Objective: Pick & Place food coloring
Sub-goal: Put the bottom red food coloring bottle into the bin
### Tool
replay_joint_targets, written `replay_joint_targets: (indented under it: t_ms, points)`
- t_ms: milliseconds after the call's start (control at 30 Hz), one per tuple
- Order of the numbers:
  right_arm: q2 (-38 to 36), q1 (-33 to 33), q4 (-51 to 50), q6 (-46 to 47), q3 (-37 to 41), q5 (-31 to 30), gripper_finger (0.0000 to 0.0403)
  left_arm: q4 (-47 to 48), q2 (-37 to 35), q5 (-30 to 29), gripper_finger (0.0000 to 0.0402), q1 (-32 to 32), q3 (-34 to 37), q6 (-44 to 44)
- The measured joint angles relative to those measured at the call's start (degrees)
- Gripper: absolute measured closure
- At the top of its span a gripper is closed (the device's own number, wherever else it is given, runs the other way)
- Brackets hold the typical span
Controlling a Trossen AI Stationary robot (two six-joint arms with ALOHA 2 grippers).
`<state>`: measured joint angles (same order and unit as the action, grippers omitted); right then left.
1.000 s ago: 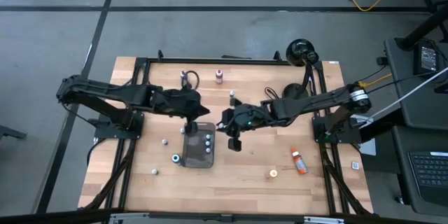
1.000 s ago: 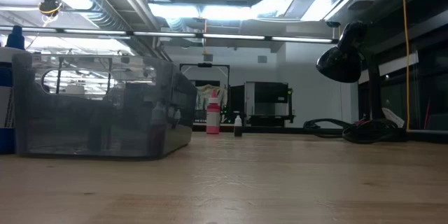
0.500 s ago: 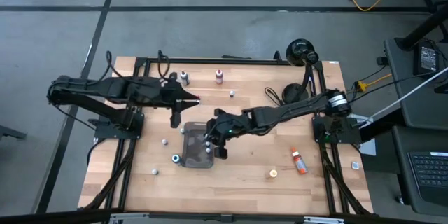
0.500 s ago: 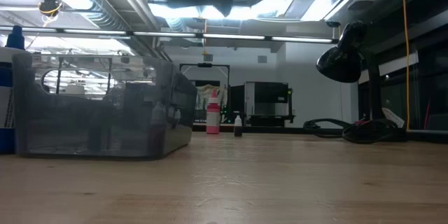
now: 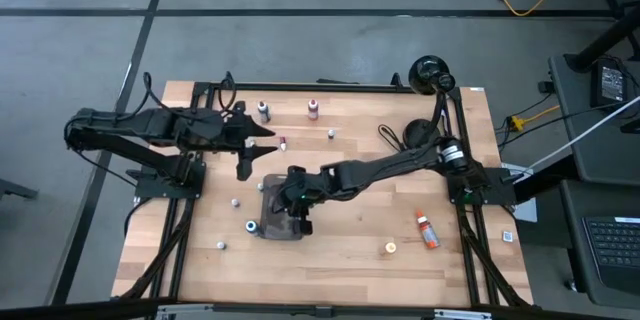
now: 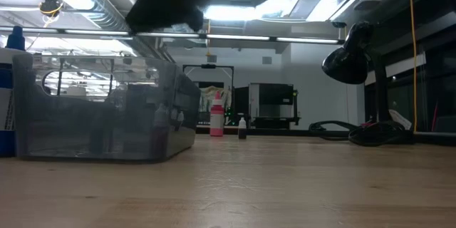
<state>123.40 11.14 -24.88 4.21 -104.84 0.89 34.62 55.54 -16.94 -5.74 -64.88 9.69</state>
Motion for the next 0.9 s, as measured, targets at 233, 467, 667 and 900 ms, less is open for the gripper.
replay_joint_targets:
  t_ms: [233,467,667,900]
  points:
    - [1.9,-0.2,1.0,0.1,-0.1,0.7,0.0327,-0.3,-3.2,-0.2,0.0236,0.0,0.0,0.0]
    - [3.4,-2.2,3.0,3.3,-0.1,0.4,0.0327,-0.1,-5.9,-1.4,0.0242,0.0,0.0,0.5]
    - [4.8,-3.7,3.3,6.1,-0.1,0.3,0.0327,-0.1,-6.7,-1.4,0.0243,0.0,0.0,0.5]
    - [5.3,-4.8,4.0,6.0,-0.1,0.3,0.0327,-0.1,-6.7,-1.4,0.0243,0.0,0.0,0.1]
